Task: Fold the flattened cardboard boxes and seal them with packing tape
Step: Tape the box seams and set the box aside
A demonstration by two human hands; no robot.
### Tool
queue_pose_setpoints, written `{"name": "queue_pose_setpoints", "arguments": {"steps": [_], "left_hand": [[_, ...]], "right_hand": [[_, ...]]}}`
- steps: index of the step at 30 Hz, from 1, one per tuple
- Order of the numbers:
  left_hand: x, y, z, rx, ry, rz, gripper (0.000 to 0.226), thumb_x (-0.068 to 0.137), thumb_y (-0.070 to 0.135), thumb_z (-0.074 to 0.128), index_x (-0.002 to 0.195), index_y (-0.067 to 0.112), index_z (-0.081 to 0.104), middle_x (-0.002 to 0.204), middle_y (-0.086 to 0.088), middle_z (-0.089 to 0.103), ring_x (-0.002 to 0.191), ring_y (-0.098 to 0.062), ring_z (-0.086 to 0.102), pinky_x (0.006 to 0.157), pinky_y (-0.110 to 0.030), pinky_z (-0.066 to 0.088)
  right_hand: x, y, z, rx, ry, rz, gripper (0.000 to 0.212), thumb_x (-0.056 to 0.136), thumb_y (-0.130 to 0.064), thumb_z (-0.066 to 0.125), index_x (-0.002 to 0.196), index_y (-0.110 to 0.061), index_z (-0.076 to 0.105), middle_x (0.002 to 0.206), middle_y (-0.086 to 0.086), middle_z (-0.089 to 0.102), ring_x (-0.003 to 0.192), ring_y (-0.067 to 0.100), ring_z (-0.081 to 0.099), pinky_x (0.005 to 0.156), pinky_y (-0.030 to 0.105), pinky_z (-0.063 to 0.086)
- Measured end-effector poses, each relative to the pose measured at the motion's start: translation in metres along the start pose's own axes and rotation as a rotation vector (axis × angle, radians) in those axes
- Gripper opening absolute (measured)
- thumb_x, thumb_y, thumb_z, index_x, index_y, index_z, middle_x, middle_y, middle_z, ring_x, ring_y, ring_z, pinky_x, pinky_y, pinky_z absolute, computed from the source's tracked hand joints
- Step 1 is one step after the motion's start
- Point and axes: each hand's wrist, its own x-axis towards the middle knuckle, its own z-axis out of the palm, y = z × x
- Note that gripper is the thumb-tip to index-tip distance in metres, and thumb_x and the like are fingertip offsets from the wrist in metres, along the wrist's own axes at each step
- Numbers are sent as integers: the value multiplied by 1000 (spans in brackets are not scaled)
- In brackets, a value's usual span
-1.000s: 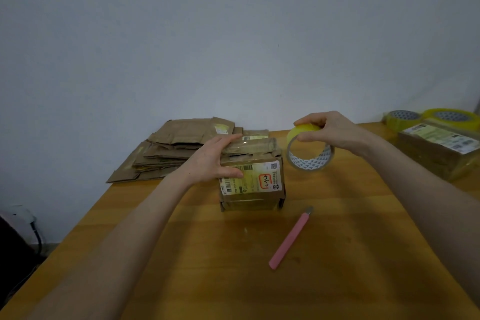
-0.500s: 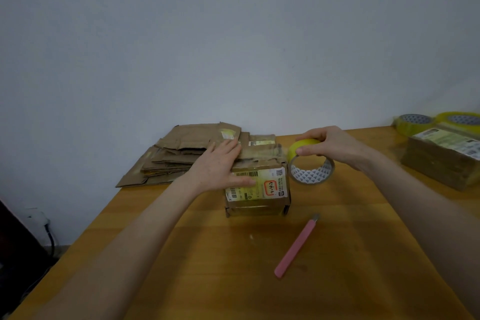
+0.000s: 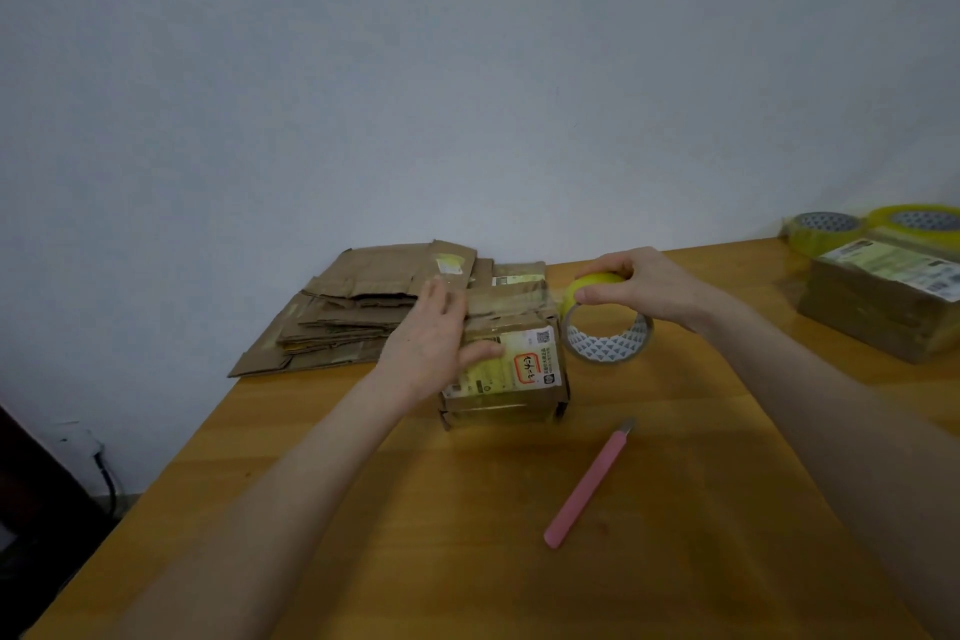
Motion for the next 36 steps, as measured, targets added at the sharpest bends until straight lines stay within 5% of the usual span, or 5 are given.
{"name": "queue_pose_setpoints", "arguments": {"steps": [9,14,21,30,36], "left_hand": [[4,-6,0,-561,76,-210,79,79,39,71,141,12,30,122,-5,61,99,-17,60,79,-27,51],[0,0,-2,-115,220,-90,72,84,49,63,144,19,36,152,-3,29,141,-26,28,114,-39,28],[-9,4,8,89,314,120,43,93,37,55,134,24,50,118,6,64,106,-13,57,87,-26,46],[-9,-2,-1,125,114,2,64,94,48,48,147,15,32,155,-4,28,143,-16,22,117,-31,15],[-1,45,-8,79,87,192,62,96,47,45,150,25,22,157,6,20,144,-12,21,116,-32,21]], "right_hand": [[-1,9,3,9,34,22,42,77,-43,73,115,-26,66,106,-4,59,93,12,52,66,22,39],[-4,4,2,4,38,16,36,78,-40,74,111,-27,66,108,-4,59,100,14,53,72,23,40],[-8,-1,5,13,8,11,51,74,-36,78,120,-19,64,112,0,62,104,18,58,82,27,49],[-9,-4,3,-7,-4,14,46,75,-33,78,118,-22,63,111,-3,60,107,17,56,88,28,47],[-9,-3,3,-42,4,-5,51,74,-36,78,120,-20,63,115,-4,58,114,18,53,97,35,45]]}}
